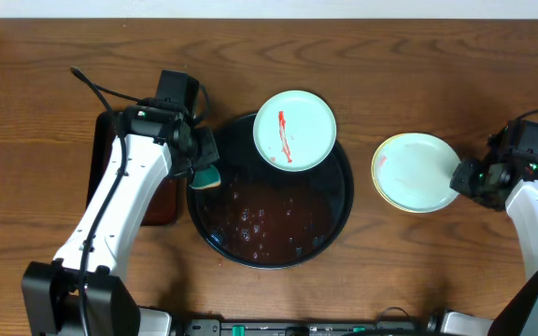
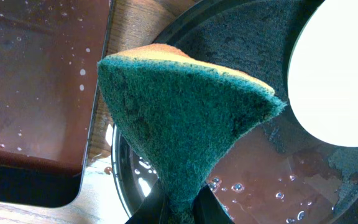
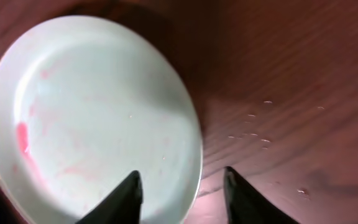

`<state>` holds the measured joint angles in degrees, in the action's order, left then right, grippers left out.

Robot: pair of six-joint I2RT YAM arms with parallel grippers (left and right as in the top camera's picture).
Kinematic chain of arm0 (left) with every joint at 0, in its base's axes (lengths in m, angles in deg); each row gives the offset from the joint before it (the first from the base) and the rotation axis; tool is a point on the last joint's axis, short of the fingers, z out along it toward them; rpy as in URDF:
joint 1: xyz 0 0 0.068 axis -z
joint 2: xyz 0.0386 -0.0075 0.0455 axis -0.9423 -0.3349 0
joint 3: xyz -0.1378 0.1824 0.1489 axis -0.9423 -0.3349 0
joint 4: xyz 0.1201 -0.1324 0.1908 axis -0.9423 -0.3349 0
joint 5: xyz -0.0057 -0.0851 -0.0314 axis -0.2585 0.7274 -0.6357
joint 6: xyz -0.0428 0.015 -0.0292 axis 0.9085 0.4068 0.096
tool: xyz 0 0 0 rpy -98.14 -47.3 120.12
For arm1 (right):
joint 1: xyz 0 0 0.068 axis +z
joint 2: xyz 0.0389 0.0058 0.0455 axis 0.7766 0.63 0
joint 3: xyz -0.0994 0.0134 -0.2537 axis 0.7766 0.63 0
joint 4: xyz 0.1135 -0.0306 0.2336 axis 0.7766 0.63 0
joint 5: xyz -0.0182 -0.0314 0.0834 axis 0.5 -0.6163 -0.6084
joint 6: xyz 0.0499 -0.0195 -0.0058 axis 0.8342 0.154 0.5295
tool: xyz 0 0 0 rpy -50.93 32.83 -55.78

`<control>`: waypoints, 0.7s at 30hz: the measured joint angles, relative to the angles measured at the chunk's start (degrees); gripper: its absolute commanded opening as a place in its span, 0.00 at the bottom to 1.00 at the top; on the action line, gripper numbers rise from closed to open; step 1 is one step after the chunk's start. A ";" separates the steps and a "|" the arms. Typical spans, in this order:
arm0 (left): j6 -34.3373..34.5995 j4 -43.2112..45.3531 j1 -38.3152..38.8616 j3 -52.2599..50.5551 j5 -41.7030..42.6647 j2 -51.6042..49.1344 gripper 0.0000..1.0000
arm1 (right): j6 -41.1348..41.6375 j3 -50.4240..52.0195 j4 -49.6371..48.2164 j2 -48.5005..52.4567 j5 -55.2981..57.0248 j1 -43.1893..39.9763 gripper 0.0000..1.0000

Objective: Clean dirty plates on tray and stack at the side
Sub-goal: 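Set the pale blue plate onto the yellow plate and release, then move the right gripper to the remaining blue plate and grip its rim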

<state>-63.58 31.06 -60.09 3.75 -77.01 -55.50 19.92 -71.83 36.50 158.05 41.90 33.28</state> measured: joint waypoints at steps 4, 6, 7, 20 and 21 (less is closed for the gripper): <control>0.00 0.00 0.00 0.00 0.00 0.00 0.07 | -1.42 -0.55 1.51 0.00 -3.63 0.87 0.38; 0.00 0.00 0.00 0.00 0.00 0.02 0.07 | -1.75 -1.68 2.43 0.00 -5.05 2.25 0.36; 0.00 0.00 0.00 0.00 0.00 0.00 0.07 | -1.95 -2.54 2.69 0.00 -5.81 3.23 0.36; 0.00 0.00 0.00 0.00 0.00 0.02 0.08 | 0.90 -8.87 -12.39 2.60 -10.14 23.39 0.38; 0.00 0.00 0.00 0.00 0.00 0.00 0.08 | 1.05 -8.98 -14.51 3.91 -9.84 24.68 0.38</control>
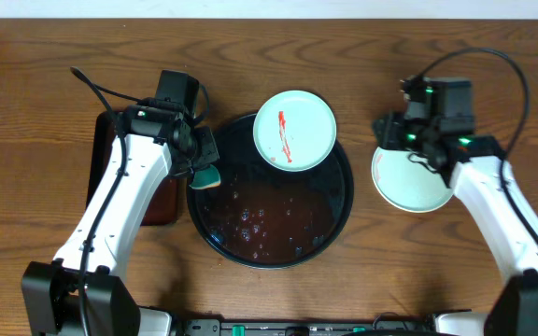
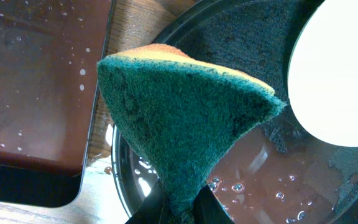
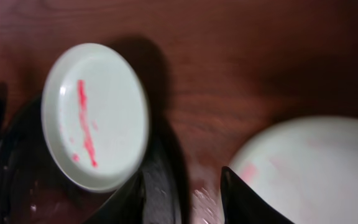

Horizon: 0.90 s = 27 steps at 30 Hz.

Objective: Clean dirty plates on tray and stack at the side
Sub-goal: 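Move the right gripper to the remaining blue plate and grip its rim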

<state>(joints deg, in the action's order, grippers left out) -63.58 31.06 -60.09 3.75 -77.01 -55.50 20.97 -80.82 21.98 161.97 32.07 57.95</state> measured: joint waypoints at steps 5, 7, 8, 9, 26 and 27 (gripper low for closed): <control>0.00 0.00 0.00 -0.07 0.00 0.00 0.07 | 0.07 -1.31 -5.81 9.22 0.24 3.93 0.42; 0.00 0.00 0.00 -0.13 0.00 0.00 0.07 | -0.33 -2.49 -6.56 12.31 0.00 4.74 0.42; -0.02 0.00 0.00 -0.17 0.00 0.00 0.08 | -0.46 -3.39 -6.95 14.19 -0.15 5.14 0.42; 0.00 0.00 0.00 -0.17 0.00 0.00 0.08 | -0.61 -4.15 -7.04 15.58 -0.26 5.55 0.42; 0.00 0.00 0.00 -0.26 0.00 0.00 0.07 | -1.73 -9.75 -9.20 25.33 -1.95 8.24 0.01; 0.00 0.00 0.00 -0.26 0.00 0.00 0.07 | -1.70 -9.75 -9.18 25.33 -2.03 8.24 0.01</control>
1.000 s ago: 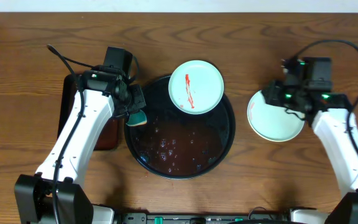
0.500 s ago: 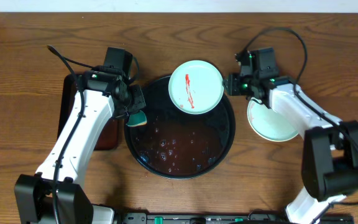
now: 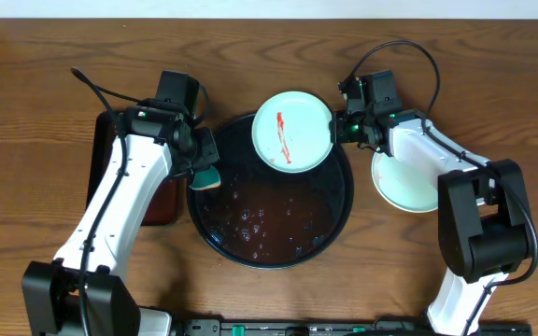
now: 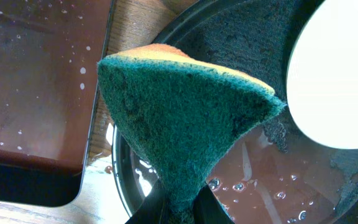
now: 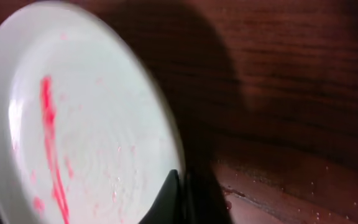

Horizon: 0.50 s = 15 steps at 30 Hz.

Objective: Clean dirty plates on tray and stack at the side
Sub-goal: 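Move the right gripper to the remaining blue plate and grip its rim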

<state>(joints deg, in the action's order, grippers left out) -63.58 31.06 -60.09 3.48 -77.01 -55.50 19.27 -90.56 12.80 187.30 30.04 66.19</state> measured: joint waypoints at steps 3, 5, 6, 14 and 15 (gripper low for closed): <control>0.00 0.00 0.00 0.00 0.00 0.00 0.08 | 0.04 0.00 0.87 -0.02 -0.20 0.13 0.01; 0.00 0.00 0.00 0.00 0.00 0.00 0.07 | 0.20 0.00 2.32 -0.44 -0.31 0.42 0.01; 0.00 0.00 0.00 0.00 0.00 0.00 0.07 | 0.39 0.00 2.97 -0.76 -0.35 0.61 0.01; 0.00 0.04 0.00 0.00 0.00 0.00 0.07 | 6.88 -0.35 15.04 -9.64 -0.31 6.54 0.01; 0.00 0.00 0.00 -0.02 0.02 0.00 0.07 | 8.17 -0.52 16.92 -10.01 -0.13 7.61 0.01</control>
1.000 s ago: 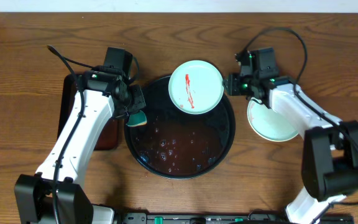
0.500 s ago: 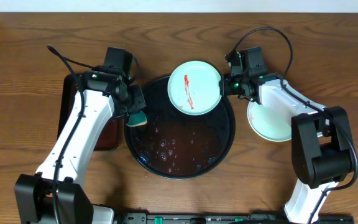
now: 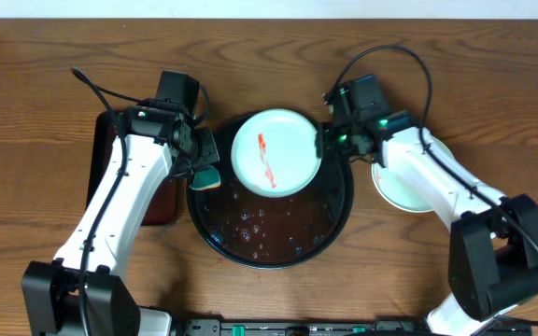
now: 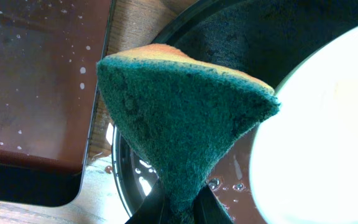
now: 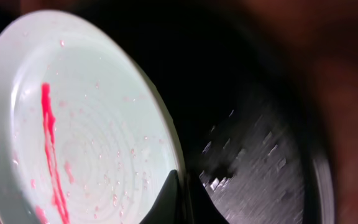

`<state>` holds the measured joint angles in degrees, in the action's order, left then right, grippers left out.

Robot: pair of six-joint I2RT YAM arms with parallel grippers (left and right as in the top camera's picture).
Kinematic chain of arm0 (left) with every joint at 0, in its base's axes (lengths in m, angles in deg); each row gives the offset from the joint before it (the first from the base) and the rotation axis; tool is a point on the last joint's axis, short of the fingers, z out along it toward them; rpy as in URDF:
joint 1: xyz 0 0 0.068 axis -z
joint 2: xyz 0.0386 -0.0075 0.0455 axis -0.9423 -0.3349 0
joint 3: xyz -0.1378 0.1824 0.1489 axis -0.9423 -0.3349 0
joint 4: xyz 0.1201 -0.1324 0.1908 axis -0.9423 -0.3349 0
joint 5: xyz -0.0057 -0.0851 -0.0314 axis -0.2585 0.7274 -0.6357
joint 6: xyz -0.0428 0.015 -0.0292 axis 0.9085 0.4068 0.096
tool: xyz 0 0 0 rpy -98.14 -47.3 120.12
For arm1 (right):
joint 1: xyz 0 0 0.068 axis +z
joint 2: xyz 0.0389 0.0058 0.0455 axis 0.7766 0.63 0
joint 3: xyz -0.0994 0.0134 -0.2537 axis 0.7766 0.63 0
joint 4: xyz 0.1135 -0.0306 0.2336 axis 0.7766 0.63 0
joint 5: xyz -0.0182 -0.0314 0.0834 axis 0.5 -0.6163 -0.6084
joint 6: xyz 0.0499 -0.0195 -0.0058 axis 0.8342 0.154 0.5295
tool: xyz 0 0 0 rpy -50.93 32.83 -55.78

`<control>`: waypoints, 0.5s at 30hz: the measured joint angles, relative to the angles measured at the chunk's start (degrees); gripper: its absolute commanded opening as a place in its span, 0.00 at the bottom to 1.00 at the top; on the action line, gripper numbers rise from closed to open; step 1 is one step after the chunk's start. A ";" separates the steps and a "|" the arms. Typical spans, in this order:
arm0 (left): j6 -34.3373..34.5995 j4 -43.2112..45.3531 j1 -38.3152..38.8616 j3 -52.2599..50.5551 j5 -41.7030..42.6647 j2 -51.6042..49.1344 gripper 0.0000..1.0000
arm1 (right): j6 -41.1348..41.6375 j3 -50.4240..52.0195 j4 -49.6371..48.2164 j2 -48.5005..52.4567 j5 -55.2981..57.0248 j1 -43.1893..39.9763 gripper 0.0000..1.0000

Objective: Clean dirty plates on tray and stack at the side
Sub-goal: 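Move the right gripper to the remaining blue plate and grip its rim, then lower the sponge onto the remaining blue plate with the left gripper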

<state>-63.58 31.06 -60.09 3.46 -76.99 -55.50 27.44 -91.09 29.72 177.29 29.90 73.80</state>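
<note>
A pale green plate streaked with red (image 3: 276, 152) (image 5: 73, 124) hangs over the round black basin (image 3: 269, 238). My right gripper (image 3: 323, 145) (image 5: 180, 186) is shut on its right rim. At the basin's left edge, my left gripper (image 3: 201, 168) (image 4: 180, 208) is shut on a green and yellow sponge (image 3: 209, 177) (image 4: 179, 118). The plate's white edge (image 4: 328, 143) shows to the right of the sponge. A second pale plate (image 3: 418, 182) lies on the wood at the right, partly under my right arm.
The basin holds brownish water with bubbles (image 3: 269, 219). A dark rectangular tray (image 3: 110, 177) (image 4: 36, 81) lies left of the basin, under my left arm. Bare wooden table (image 3: 54, 84) surrounds them.
My right gripper, shut on the streaked plate's rim, has carried it left and forward from the basin's far right edge to over the basin's middle. The left arm has not moved.
My right gripper was open at the plate lying on the right of the table. Then it was open between that plate and the basin. Then it was shut on the streaked plate's rim, and now holds it over the basin. The left gripper held the sponge throughout.
</note>
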 measured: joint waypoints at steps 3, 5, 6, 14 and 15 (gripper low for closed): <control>0.00 0.02 0.00 0.00 -0.02 0.00 0.08 | 3.41 -0.04 3.87 0.70 1.27 2.80 0.01; 0.00 0.00 0.00 0.00 -0.02 0.00 0.07 | 5.57 -0.04 4.90 2.05 2.45 4.37 0.01; 0.00 0.02 0.00 0.00 -0.02 0.00 0.08 | 6.80 -0.04 5.03 2.91 3.06 5.09 0.01; 0.00 -0.04 0.00 0.00 -0.02 0.00 0.07 | 10.82 -0.04 4.22 6.71 5.79 7.10 0.34; 0.00 -0.04 0.00 0.00 -0.02 0.00 0.08 | 10.40 -0.04 3.69 6.73 6.16 7.06 0.38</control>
<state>-63.58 31.01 -60.09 3.46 -77.01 -55.50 37.84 -91.13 33.41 184.02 36.07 80.86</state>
